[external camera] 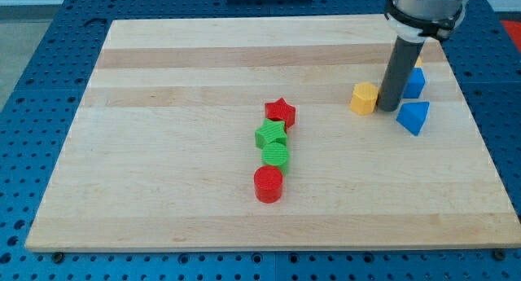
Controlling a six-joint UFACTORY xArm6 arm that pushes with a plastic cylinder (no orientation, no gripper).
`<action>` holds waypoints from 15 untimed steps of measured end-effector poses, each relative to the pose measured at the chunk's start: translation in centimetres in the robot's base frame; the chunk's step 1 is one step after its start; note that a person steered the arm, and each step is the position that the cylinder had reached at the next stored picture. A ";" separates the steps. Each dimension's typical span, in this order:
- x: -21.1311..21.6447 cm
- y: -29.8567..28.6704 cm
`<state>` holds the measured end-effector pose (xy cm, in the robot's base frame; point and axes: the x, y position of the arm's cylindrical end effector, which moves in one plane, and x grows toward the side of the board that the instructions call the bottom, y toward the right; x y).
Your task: Move yellow hexagon to the top left
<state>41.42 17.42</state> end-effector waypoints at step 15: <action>-10.4 -30.0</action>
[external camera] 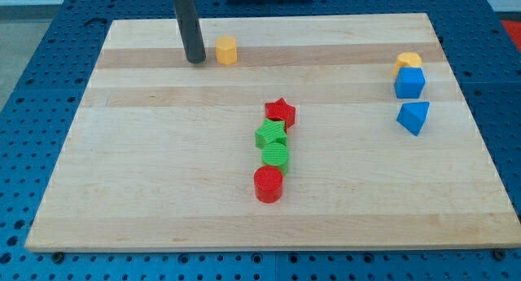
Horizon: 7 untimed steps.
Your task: Move yellow hexagon to the top left
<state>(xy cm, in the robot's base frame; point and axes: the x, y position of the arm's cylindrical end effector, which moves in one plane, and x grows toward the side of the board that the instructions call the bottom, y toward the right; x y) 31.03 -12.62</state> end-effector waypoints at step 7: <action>-1.2 2.0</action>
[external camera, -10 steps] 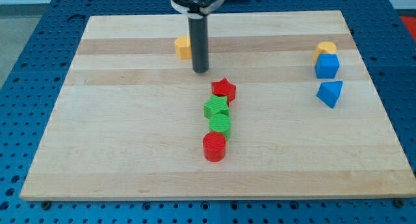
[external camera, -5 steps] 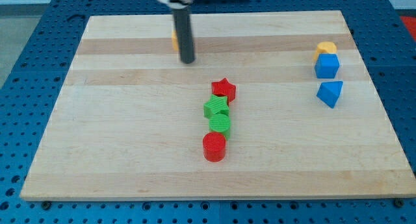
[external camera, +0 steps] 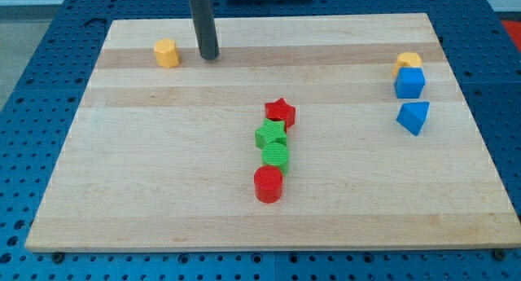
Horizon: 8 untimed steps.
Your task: Move yellow hexagon to the top left
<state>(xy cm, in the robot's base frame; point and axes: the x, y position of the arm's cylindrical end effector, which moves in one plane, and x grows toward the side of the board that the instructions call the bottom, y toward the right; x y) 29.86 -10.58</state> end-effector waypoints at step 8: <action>-1.2 -12.5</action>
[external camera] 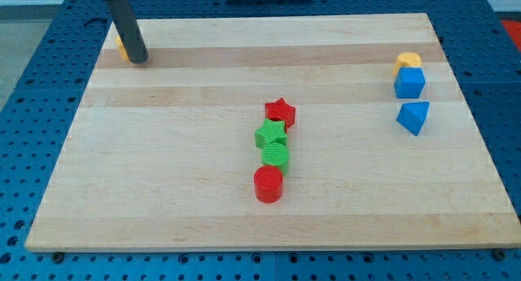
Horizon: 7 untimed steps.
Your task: Move yellow hexagon to the top left
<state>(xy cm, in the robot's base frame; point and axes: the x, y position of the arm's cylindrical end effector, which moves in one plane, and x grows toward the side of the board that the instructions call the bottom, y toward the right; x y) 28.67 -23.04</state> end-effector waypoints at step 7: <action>0.3 2.6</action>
